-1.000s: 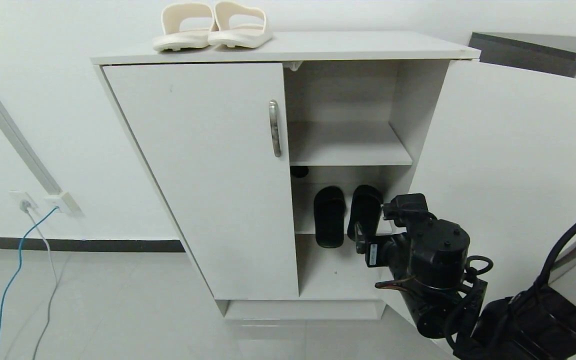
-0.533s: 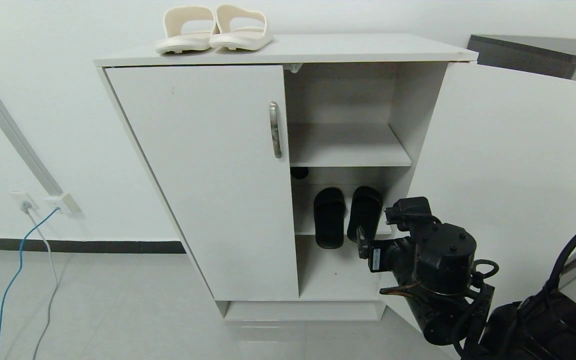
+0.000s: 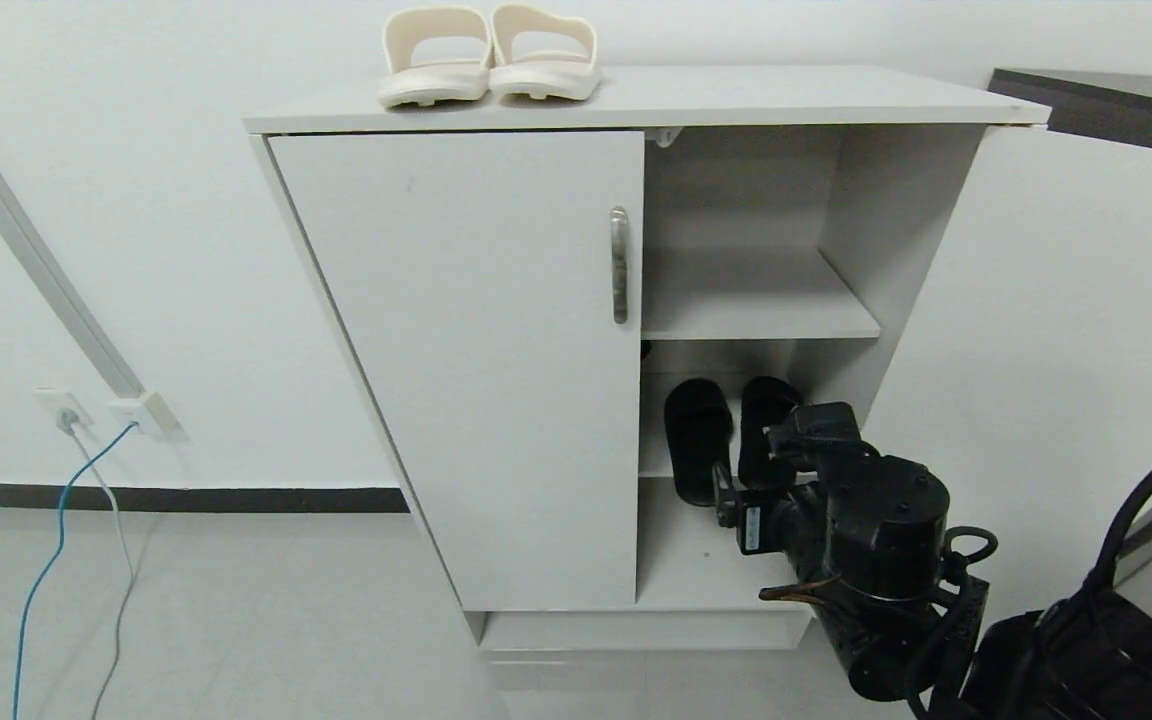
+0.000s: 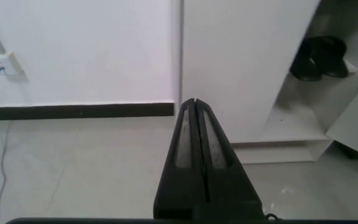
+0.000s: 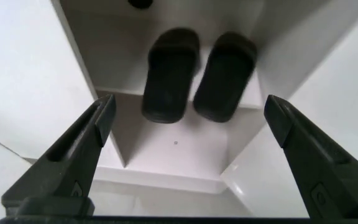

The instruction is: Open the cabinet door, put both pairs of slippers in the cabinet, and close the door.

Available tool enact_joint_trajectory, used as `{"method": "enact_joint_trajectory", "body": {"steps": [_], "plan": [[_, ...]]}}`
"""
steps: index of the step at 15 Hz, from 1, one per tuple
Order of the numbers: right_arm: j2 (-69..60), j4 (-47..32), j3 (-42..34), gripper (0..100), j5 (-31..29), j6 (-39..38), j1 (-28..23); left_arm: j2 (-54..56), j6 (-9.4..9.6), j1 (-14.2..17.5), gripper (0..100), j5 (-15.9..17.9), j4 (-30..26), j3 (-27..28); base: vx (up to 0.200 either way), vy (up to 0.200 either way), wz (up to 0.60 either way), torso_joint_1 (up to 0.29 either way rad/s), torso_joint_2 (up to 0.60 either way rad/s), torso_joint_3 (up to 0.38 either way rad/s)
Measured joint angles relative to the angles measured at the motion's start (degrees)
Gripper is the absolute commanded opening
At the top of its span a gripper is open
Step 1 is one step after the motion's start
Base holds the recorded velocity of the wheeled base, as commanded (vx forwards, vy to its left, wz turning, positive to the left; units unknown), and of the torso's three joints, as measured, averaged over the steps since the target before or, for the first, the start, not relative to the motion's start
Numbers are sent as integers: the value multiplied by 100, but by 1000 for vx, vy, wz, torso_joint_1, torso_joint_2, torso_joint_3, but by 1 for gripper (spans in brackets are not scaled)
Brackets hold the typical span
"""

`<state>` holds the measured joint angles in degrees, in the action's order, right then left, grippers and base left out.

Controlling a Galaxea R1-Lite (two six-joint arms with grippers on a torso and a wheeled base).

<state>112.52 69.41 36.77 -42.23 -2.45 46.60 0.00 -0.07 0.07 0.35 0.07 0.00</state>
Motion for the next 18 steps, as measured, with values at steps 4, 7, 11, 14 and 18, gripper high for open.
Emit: {"method": "enact_joint_trajectory", "body": {"steps": [4, 7, 11, 14, 18], "plan": [[0, 13, -35, 100, 2, 0, 41, 0, 0, 0, 0, 0, 0, 0, 0, 200, 0, 0, 0, 4], [0, 126, -55, 100, 33, 0, 52, 0, 0, 0, 0, -2, 2, 0, 0, 200, 0, 1, 2, 1], [0, 222, -122, 100, 101, 89, 57, 0, -15, 0, 0, -15, 9, 0, 0, 0, 0, 0, 0, 0], [2, 243, -179, 100, 150, 115, 63, 0, -15, 6, 0, -13, 9, 0, 0, 0, 0, 0, 0, 0], [2, 240, -229, 100, 180, 123, 78, 0, -33, 0, 0, -15, 9, 0, 0, 0, 0, 0, 0, 0]]}}
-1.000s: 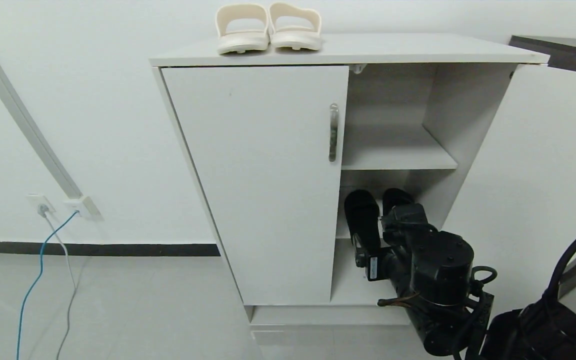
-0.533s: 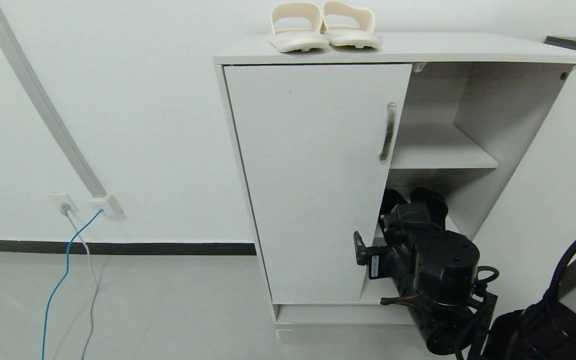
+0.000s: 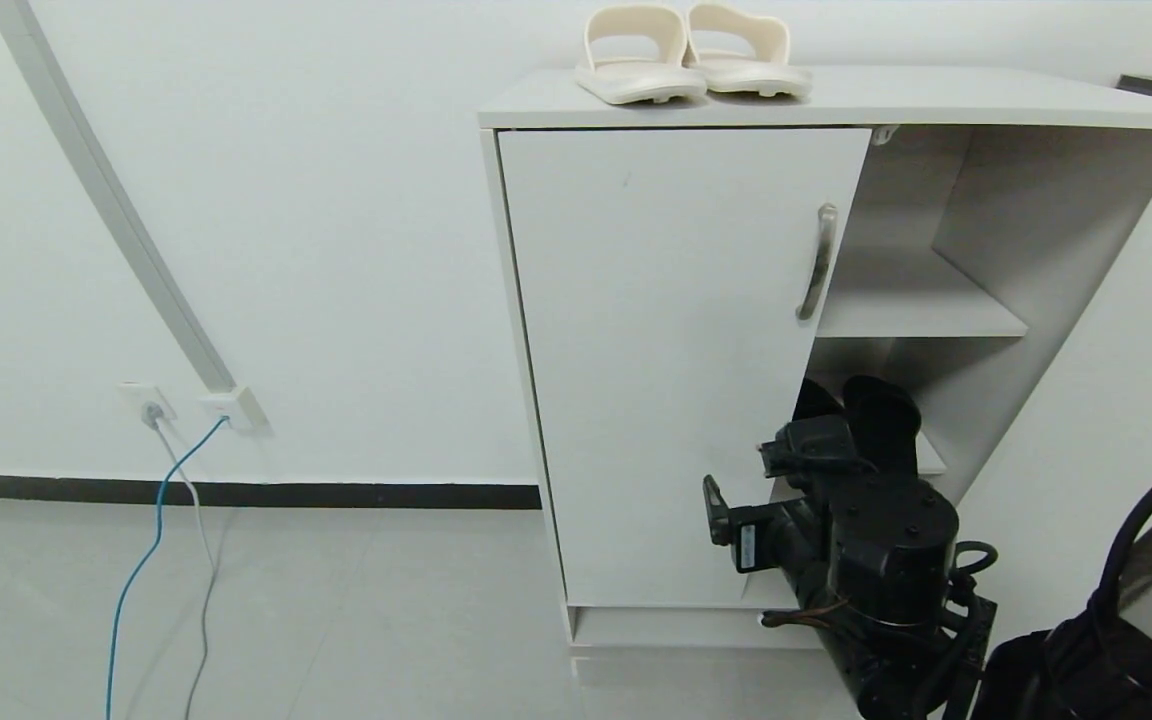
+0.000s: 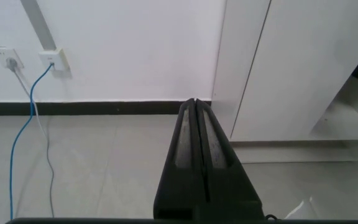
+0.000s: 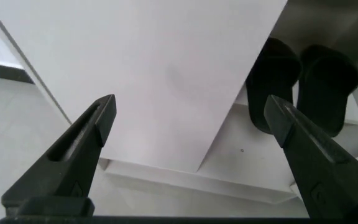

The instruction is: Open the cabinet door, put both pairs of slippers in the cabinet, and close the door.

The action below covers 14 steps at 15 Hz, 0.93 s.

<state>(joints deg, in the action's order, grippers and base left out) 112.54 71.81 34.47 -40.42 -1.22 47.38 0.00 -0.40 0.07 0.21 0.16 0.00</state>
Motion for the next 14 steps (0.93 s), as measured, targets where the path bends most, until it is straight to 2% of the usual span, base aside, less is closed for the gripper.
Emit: {"method": "enact_joint_trajectory", "body": {"steps": [14], "plan": [[29, -2, -61, 100, 9, 0, 107, -5, -11, 0, 0, -7, 0, 0, 0, 0, 0, 0, 0, 0]]}}
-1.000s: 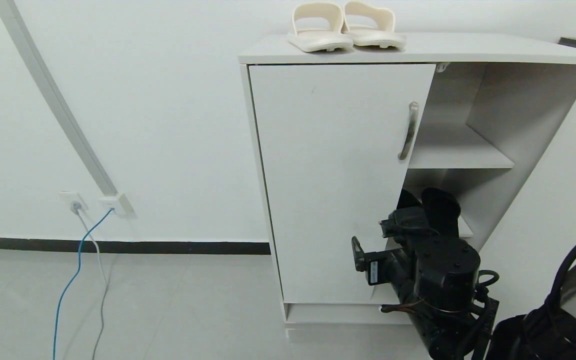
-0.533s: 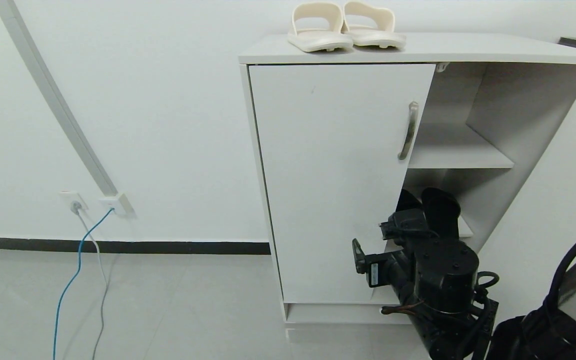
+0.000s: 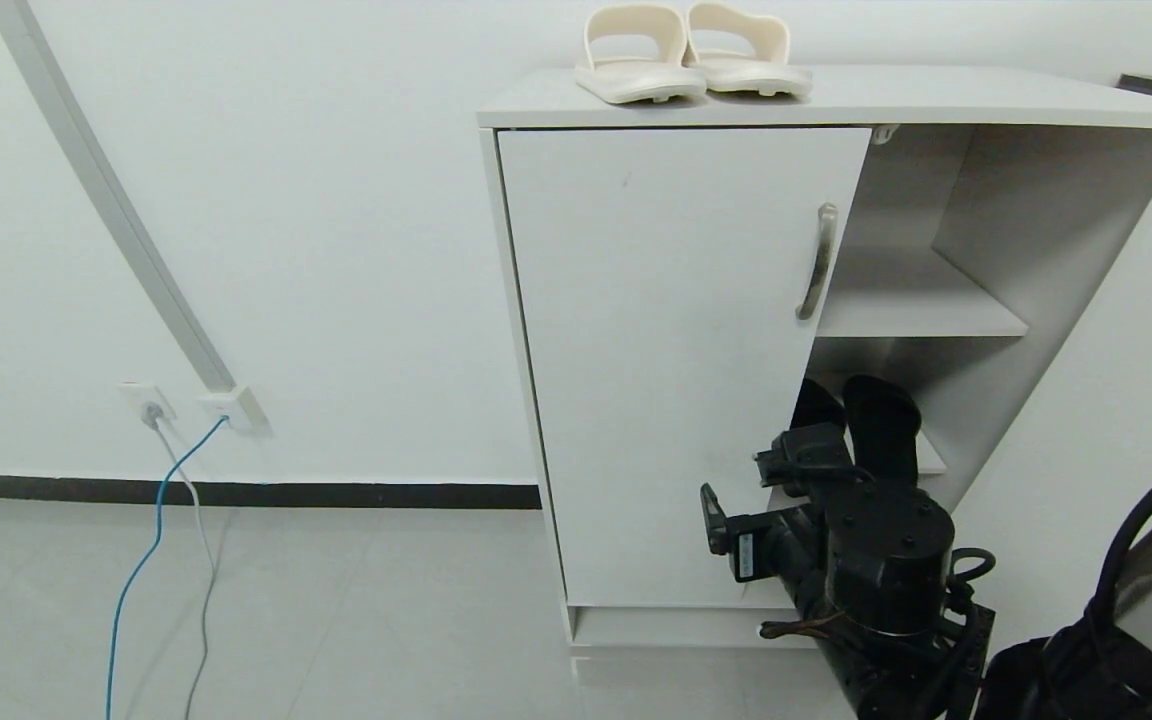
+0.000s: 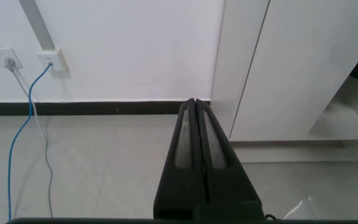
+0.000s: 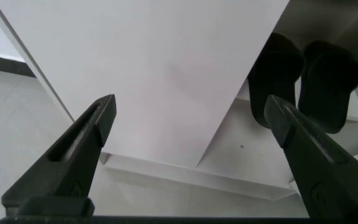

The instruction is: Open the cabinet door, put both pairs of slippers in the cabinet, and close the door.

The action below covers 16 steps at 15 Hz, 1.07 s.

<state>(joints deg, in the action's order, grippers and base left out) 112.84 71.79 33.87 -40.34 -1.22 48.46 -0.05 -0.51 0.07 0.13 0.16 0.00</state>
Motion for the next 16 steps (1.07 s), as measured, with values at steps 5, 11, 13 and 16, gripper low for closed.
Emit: {"method": "enact_joint_trajectory", "body": {"steps": [5, 11, 13, 16], "plan": [[15, -13, -2, 100, -2, -1, 16, -5, 0, -2, 0, 5, 0, 0, 0, 0, 0, 13, -191, -185], [23, 0, -40, 100, 0, -1, 35, -5, 2, 0, 0, 5, 0, 0, 0, 0, 0, 81, -434, -353], [26, 0, -49, 100, 0, -1, 38, -5, 5, 0, 0, 5, 0, 0, 0, 0, 0, 122, -464, -342], [26, -2, -55, 100, -2, 0, 44, -5, 0, 0, 0, 5, 0, 0, 0, 0, 0, 149, -470, -328]]}}
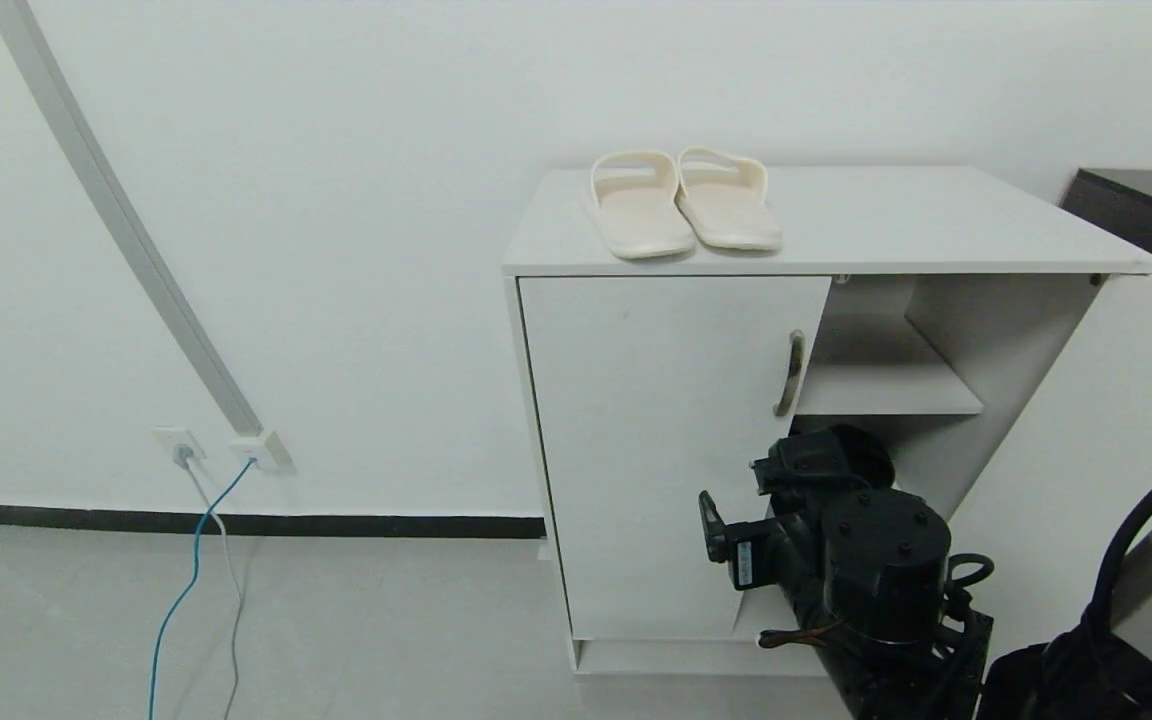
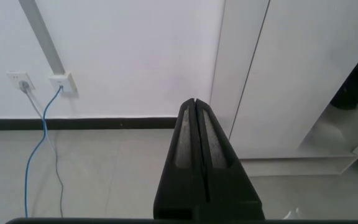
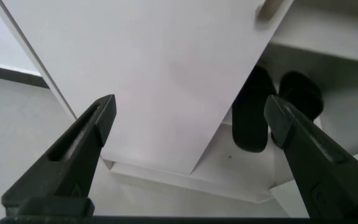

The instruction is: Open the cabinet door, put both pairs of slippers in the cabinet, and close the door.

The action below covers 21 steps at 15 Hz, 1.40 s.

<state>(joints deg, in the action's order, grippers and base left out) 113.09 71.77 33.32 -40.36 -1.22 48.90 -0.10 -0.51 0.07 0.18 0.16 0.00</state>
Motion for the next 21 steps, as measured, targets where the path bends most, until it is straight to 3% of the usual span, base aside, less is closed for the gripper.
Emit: {"method": "enact_joint_trajectory", "body": {"steps": [21], "plan": [[20, 132, 45, 100, 210, 5, -2, 0, 30, 0, 0, -11, 0, 0, 0, 0, 0, 216, -526, -313]]}}
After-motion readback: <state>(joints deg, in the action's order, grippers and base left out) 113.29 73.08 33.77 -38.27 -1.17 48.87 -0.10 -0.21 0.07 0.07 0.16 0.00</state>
